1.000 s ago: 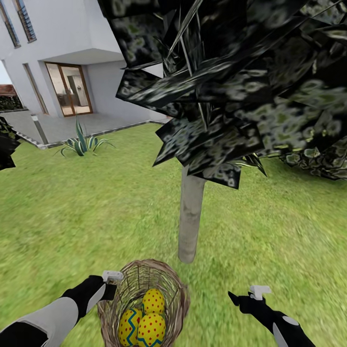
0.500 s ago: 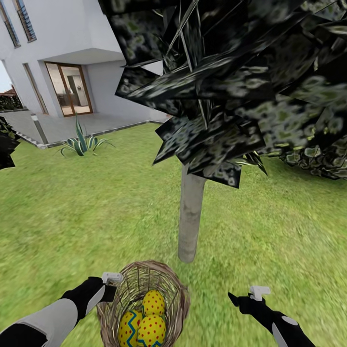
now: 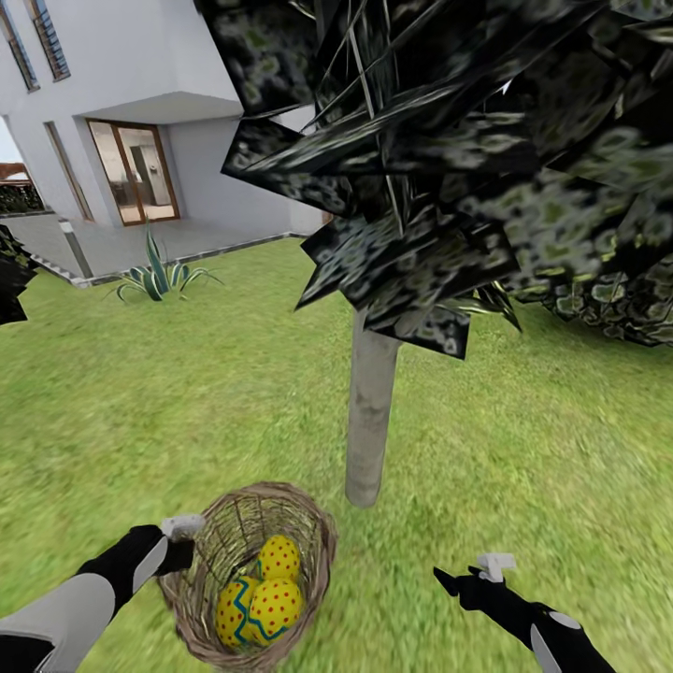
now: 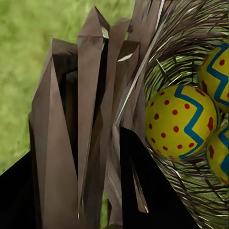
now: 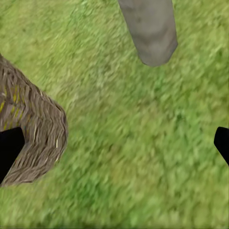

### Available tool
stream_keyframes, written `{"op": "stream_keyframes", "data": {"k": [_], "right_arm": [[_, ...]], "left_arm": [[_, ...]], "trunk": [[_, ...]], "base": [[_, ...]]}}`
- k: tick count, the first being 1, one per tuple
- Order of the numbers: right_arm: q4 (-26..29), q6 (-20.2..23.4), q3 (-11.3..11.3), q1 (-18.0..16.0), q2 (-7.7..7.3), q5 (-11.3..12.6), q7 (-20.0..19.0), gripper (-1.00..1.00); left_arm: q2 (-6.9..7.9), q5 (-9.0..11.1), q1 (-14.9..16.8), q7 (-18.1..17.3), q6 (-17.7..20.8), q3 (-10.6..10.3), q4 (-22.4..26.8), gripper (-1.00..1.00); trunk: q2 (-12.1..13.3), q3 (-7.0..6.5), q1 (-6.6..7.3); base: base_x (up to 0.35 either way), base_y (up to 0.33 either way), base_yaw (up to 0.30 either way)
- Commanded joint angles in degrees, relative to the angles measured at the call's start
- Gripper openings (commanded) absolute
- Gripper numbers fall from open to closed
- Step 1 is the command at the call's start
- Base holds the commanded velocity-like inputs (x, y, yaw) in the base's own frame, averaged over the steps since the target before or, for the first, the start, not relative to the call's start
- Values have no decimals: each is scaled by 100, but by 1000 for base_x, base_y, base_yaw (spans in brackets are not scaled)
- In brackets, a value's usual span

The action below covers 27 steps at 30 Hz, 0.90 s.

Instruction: Take the three Easter eggs out of the wicker basket on the lawn in the garden, then place them on the lawn next to a single tree (choose any tree) so that all three eggs are next to the same tree and none are left in the basket.

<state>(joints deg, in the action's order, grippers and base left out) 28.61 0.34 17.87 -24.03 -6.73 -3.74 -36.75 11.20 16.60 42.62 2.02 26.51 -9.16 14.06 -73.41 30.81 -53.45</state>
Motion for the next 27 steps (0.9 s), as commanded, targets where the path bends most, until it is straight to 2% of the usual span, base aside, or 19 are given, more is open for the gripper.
{"op": "stream_keyframes", "data": {"k": [1,3,6,8,10,24,25,26,27], "right_arm": [[3,7,41,-5,5,-39,-42,100],[-1,3,41,-5,5,-39,-50,100],[-15,9,36,-5,9,-39,-51,100],[-23,10,31,-5,20,-39,-51,100],[-22,10,32,-5,14,-39,-52,100],[2,11,41,-5,1,-35,-41,100],[42,86,41,-5,-6,-38,-49,100],[116,383,41,-5,-9,-39,-71,100],[121,405,74,-22,3,-14,-38,100]], "left_arm": [[-8,63,13,23,221,-70,83,-100],[-19,63,18,19,388,-69,343,-100],[2,65,19,20,409,-52,388,-100],[12,63,19,23,408,83,387,-100],[20,56,19,26,408,127,385,-100],[32,54,19,19,399,133,395,-100],[32,54,19,18,402,133,397,-100],[32,54,19,20,406,139,402,-100],[65,57,-16,20,440,161,432,-100]], "trunk": [[-45,24,-23],[-125,60,-66],[-245,114,-132],[-326,150,-176],[-406,186,-220],[-967,437,-528],[-1007,455,-550],[-1048,473,-572],[-1046,473,-571]], "base": [[0,0,0],[0,0,0],[0,0,0],[0,0,0],[0,0,0],[0,0,0],[0,0,0],[0,0,0],[0,0,0]]}}
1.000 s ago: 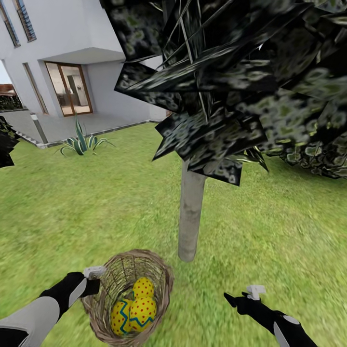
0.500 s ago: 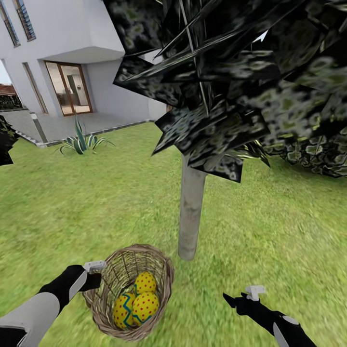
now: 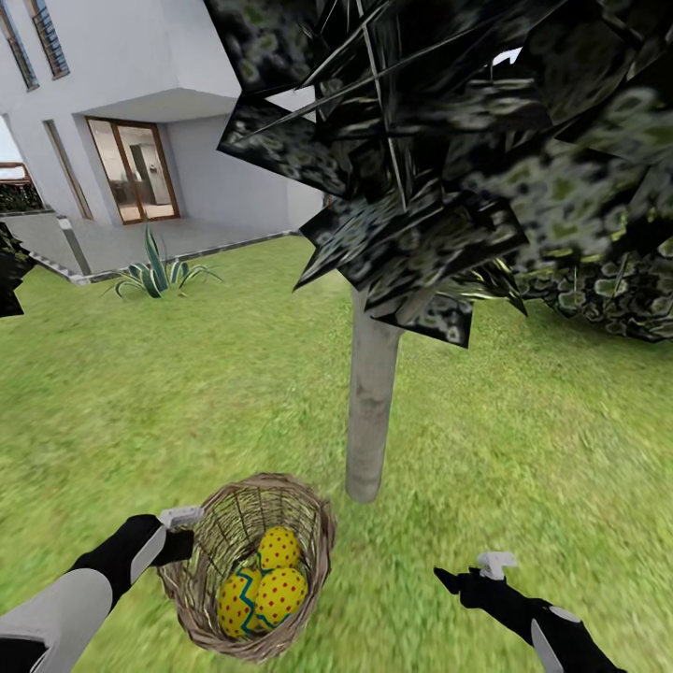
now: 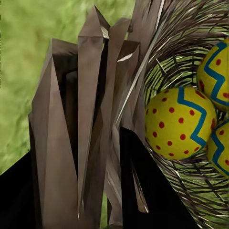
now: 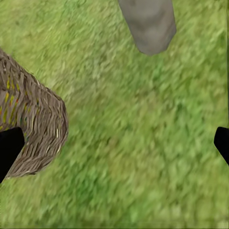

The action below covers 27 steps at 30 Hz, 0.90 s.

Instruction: Take the three Easter eggs out of the wicker basket on the lawn in the garden, then place them on the lawn next to a single tree (choose any tree) so that all three eggs are next to the same tree and none are left in the basket.

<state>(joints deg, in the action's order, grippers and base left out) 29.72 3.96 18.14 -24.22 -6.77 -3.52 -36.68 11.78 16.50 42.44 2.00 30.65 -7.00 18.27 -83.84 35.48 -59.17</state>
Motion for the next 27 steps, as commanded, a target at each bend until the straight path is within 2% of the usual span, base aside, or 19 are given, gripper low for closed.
{"op": "stream_keyframes", "data": {"k": [1,10,14,15,17,20,23,27], "right_arm": [[-7,8,43,-4,1,-35,-48,100],[-10,-21,14,-4,0,-35,-50,100],[-8,-10,14,-4,0,-35,-50,100],[-4,-5,14,-4,0,-35,-50,100],[-2,4,14,-4,0,-35,-50,100],[-1,8,14,-4,0,-35,-50,100],[5,8,14,-4,0,-35,-50,100],[8,8,14,-4,0,-35,-50,100]], "left_arm": [[-5,71,-32,20,59,-52,43,-100],[-60,52,-34,28,50,-45,204,-100],[-66,73,-21,30,138,81,333,-100],[-65,71,-18,29,673,635,512,-100],[-70,58,-17,35,838,725,663,-100],[-71,63,-17,45,880,752,702,-100],[-69,63,-17,46,881,974,704,-100],[-62,52,-17,85,899,1024,704,-100]], "trunk": [[-3,5,0],[-3,5,0],[-3,5,0],[-3,5,0],[-3,5,0],[-3,5,0],[-3,5,0],[-3,5,0]], "base": [[0,0,0],[0,0,0],[0,0,0],[0,0,0],[0,0,0],[0,0,0],[0,0,0],[0,0,0]]}}
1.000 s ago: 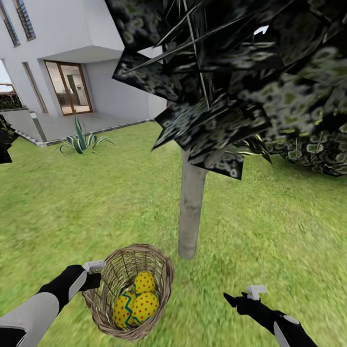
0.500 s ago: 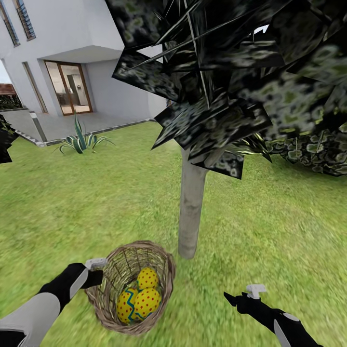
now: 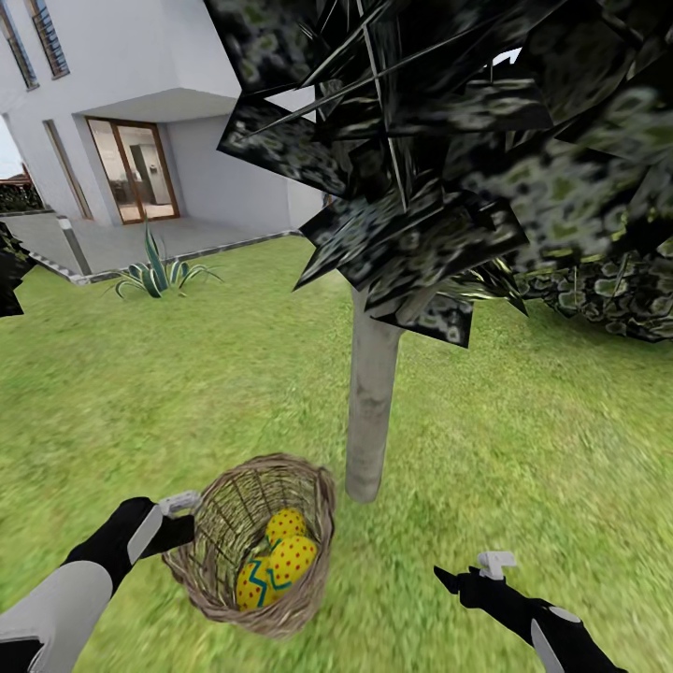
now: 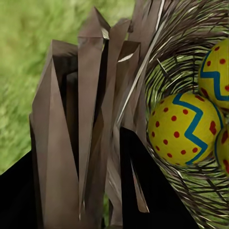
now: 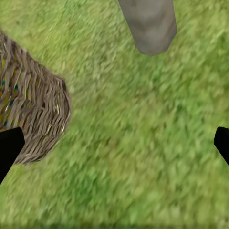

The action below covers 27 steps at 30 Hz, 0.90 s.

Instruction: Take the three Easter eggs out of the wicker basket on the lawn in the garden, then place them on the lawn next to a single tree (choose any tree) so that all three eggs are next to the same tree and none are left in the basket.

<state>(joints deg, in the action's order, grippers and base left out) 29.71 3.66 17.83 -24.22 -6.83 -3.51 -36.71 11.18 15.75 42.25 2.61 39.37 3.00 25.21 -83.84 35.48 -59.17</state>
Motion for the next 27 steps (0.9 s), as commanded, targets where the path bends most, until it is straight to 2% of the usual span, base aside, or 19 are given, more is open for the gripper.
{"op": "stream_keyframes", "data": {"k": [1,4,6,7,9,11,21,27], "right_arm": [[9,38,45,-4,6,-36,-47,100],[9,38,45,-4,6,-37,-39,100],[9,45,39,-4,6,-43,-38,100],[9,45,37,-4,6,-43,-38,100],[5,39,44,-4,6,-37,-38,100],[1,39,45,-4,6,-36,-38,100],[-9,38,45,-4,6,-36,-38,100],[-14,38,45,-4,6,-36,-38,100]], "left_arm": [[-2,124,3,82,31,25,10,-100],[-10,139,10,632,36,29,10,-100],[-10,132,11,755,37,27,10,-100],[-11,131,18,767,68,26,10,-100],[-11,130,35,768,422,25,17,-100],[-15,130,40,767,506,29,19,-100],[-37,139,38,767,546,34,195,-100],[-37,145,38,767,546,34,195,-100]], "trunk": [[-3,5,0],[-3,5,0],[-3,5,0],[-3,5,0],[-3,5,0],[-3,5,0],[-3,5,0],[-244,113,-131]], "base": [[0,0,0],[0,0,0],[0,0,0],[0,0,0],[0,0,0],[0,0,0],[0,0,0],[0,0,0]]}}
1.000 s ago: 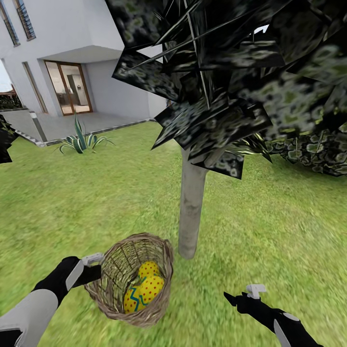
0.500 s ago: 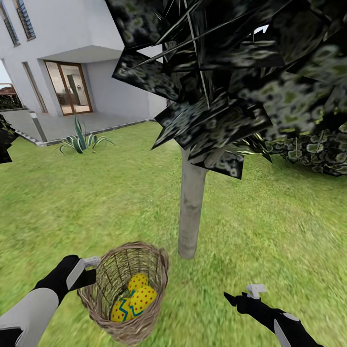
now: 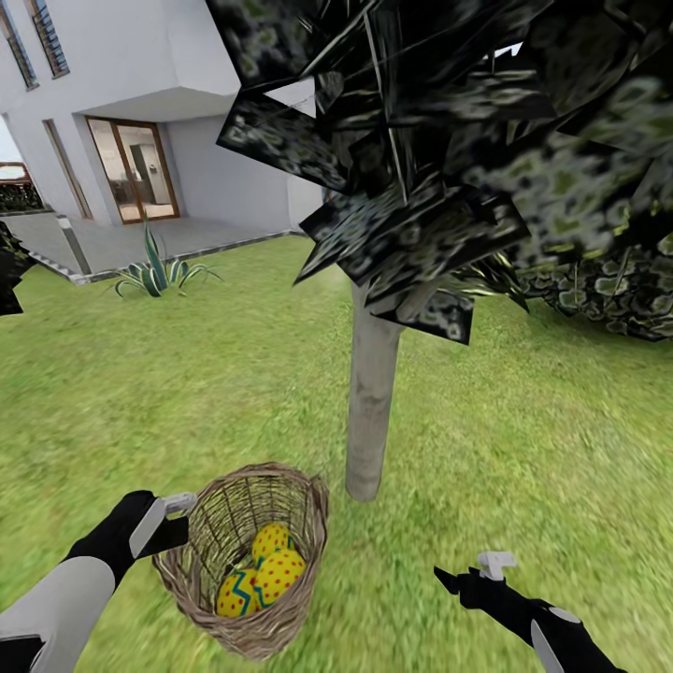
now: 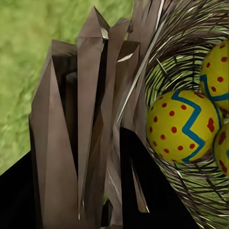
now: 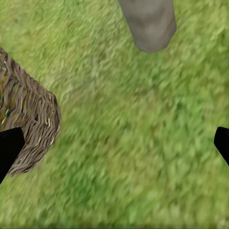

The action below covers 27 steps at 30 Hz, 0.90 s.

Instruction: Take the three Easter eggs out of the wicker basket on the lawn in the garden, then place them on the lawn next to a single tree (choose any tree) so that all three eggs are next to the same tree and none are left in the basket.

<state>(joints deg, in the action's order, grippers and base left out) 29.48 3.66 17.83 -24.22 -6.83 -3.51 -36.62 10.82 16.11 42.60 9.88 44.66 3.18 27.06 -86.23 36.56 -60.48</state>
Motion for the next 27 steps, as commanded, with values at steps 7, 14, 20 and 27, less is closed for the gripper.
{"op": "stream_keyframes", "data": {"k": [7,14,20,27], "right_arm": [[10,38,46,-4,6,-36,-47,100],[-3,38,38,-4,6,-29,-31,100],[-9,32,37,-4,6,-27,-27,100],[-12,12,37,-4,6,-27,-29,100]], "left_arm": [[-1,109,3,41,16,16,1,-100],[-1,112,3,41,16,16,1,-100],[-6,112,3,41,16,16,8,-100],[-10,112,3,41,16,16,4,-100]], "trunk": [[-285,131,-154],[-566,257,-308],[-807,365,-440],[-1087,490,-593]], "base": [[0,0,0],[0,0,0],[0,0,0],[0,0,0]]}}
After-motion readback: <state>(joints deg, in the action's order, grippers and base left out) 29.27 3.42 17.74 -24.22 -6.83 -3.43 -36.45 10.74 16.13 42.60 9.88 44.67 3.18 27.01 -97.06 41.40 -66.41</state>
